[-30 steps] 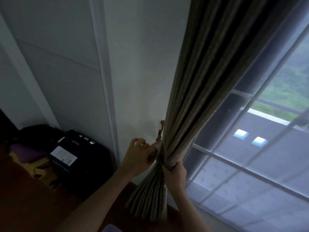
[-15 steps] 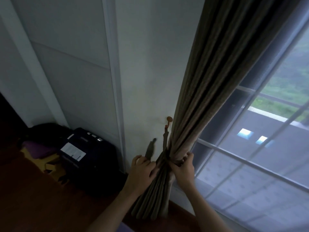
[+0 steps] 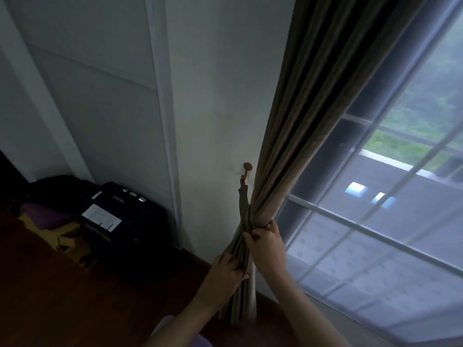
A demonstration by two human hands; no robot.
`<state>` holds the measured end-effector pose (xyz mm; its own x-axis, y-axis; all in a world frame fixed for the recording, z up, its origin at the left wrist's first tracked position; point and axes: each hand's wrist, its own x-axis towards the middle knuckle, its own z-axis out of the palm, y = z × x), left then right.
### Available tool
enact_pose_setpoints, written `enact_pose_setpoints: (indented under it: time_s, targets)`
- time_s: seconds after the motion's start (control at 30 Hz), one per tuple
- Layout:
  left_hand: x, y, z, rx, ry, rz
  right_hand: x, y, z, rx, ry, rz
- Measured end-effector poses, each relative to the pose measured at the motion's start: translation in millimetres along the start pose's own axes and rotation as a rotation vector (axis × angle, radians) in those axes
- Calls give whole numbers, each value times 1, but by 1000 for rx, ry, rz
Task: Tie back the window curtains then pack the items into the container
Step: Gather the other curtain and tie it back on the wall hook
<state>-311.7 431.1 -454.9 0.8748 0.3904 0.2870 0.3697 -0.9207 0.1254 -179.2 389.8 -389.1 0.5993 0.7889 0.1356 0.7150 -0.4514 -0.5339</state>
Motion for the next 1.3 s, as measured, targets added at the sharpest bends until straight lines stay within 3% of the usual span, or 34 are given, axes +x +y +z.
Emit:
enact_pose_setpoints:
  time_s: [0.1,0.2,0.3,0.43,0.77,0.87,0.97,1.07,1.3]
  targets:
    - [5,-6,-3,-177,30,86,4,3,-5,5,-37,30]
    - [30,-21,-21,-538,154,-213,6,5,-9,9,-97,-8]
    - [67,-35,-33,-648,287,-502,4,7,-9,14,-129,13]
    - [107,-32,-47,-858,114,-520,7,5,-12,46,-135,70]
    - [127,-50,-41,-760,-39,-494,5,19,-13,-2,-97,-8]
    - [111,-56,-22,-928,-62,-650,2,18,-15,-48,-117,-25]
    - [93,-49,-4,-1176,24,-865,-9,18,-17,-91,-161,-51]
    - [96,-40,-10,-1275,31,-914,-16,26,-18,-107,-148,-50]
    - [103,-33,-17,-1051,19,-816,-25,62,-37,-170,-189,-52]
